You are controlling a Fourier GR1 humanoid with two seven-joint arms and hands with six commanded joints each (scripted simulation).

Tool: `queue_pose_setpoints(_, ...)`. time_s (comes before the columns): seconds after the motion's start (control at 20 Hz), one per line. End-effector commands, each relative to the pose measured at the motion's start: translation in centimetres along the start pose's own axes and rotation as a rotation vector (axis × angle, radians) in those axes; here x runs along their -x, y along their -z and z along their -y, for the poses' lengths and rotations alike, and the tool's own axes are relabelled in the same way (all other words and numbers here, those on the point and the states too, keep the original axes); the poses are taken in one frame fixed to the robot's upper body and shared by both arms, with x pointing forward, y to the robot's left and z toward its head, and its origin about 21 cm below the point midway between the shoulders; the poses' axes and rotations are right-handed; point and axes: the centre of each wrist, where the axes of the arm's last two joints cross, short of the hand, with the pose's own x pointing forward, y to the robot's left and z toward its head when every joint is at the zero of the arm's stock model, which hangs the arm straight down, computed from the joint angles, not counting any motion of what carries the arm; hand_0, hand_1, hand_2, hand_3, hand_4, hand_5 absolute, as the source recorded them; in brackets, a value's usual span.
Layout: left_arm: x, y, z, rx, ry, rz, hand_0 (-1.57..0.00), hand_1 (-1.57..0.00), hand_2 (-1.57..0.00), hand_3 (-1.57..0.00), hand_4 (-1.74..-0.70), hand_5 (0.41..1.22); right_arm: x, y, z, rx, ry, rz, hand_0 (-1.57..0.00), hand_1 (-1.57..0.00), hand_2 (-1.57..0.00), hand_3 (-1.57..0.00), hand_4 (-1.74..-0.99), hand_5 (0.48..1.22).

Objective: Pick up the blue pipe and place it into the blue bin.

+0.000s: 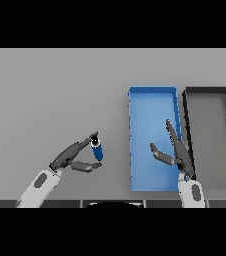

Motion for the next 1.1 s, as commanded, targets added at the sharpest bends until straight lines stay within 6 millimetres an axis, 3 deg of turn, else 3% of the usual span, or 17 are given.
queue_pose_setpoints(0.0, 0.1, 0.3, 0.0, -0.006, -0.001, 0.011, 0.00, 0.00, 0.00, 0.00, -1.22, 0.502, 0.2, 0.0, 0.2, 0.005, -0.001, -0.013, 0.00, 0.00, 0.00, 0.00, -1.318, 0.654)
queue_pose_setpoints(0.1, 0.4, 1.3, 0.7, 0.008, -0.022, 0.023, 0.00, 0.00, 0.00, 0.00, -1.21, 0.499, 0.7, -0.3, 0.5, 0.009, -0.019, -0.022, 0.00, 0.00, 0.00, 0.00, -1.318, 0.657)
queue_pose_setpoints(0.25, 0.8, 2.7, 1.6, 0.006, 0.024, 0.010, 0.00, 0.00, 0.00, 0.00, -1.16, 0.490, -0.1, -0.2, 0.6, 0.005, -0.012, -0.017, 0.00, 0.00, 0.00, 0.00, -1.326, 0.665)
queue_pose_setpoints(0.4, 0.9, 3.9, 2.5, 0.025, -0.031, 0.032, 0.00, 0.00, 0.00, 0.00, -1.19, 0.512, 0.4, -0.2, 0.8, 0.014, -0.017, -0.030, 0.00, 0.00, 0.00, 0.00, -1.319, 0.664)
queue_pose_setpoints(0.5, 1.0, 4.7, 2.7, 0.030, -0.081, 0.041, 0.00, 0.00, -0.08, -0.07, -1.24, 0.566, 0.2, -0.1, 0.7, 0.013, -0.009, -0.024, 0.00, 0.00, 0.00, 0.00, -1.322, 0.664)
queue_pose_setpoints(0.55, 1.0, 4.9, 3.0, 0.028, -0.096, 0.061, 0.00, -0.09, -0.21, -0.20, -1.28, 0.607, 0.4, -0.3, 0.7, 0.013, -0.012, -0.029, 0.00, 0.00, 0.00, 0.00, -1.320, 0.664)
queue_pose_setpoints(0.6, 1.2, 4.8, 3.0, 0.028, -0.121, 0.051, -0.09, -0.25, -0.39, -0.47, -1.31, 0.730, 0.4, -0.5, 0.5, 0.012, -0.011, -0.022, 0.00, 0.00, 0.00, 0.00, -1.319, 0.663)
queue_pose_setpoints(0.65, 0.9, 5.0, 3.2, 0.024, -0.157, 0.068, -0.34, -0.50, -0.63, -0.69, -1.39, 0.828, 0.3, -0.3, 0.6, 0.010, -0.011, -0.017, 0.00, 0.00, 0.00, 0.00, -1.322, 0.666)
queue_pose_setpoints(0.75, 1.0, 5.0, 3.9, 0.036, -0.182, 0.099, -0.78, -0.89, -0.97, -0.98, -1.51, 0.969, 0.4, -0.6, 0.5, 0.018, -0.021, -0.008, 0.00, 0.00, 0.00, 0.00, -1.313, 0.665)
queue_pose_setpoints(0.9, 0.6, 5.2, 4.4, 0.036, -0.169, 0.092, -1.17, -1.22, -1.26, -1.25, -1.62, 1.092, 0.3, -0.3, 0.5, 0.017, -0.021, -0.027, 0.00, 0.00, 0.00, 0.00, -1.307, 0.666)
queue_pose_setpoints(1.05, 0.1, 5.1, 4.5, 0.026, -0.159, 0.122, -1.36, -1.39, -1.41, -1.38, -1.67, 1.155, 0.1, 0.1, 0.5, 0.010, -0.039, -0.032, 0.00, 0.00, 0.00, 0.00, -1.288, 0.664)
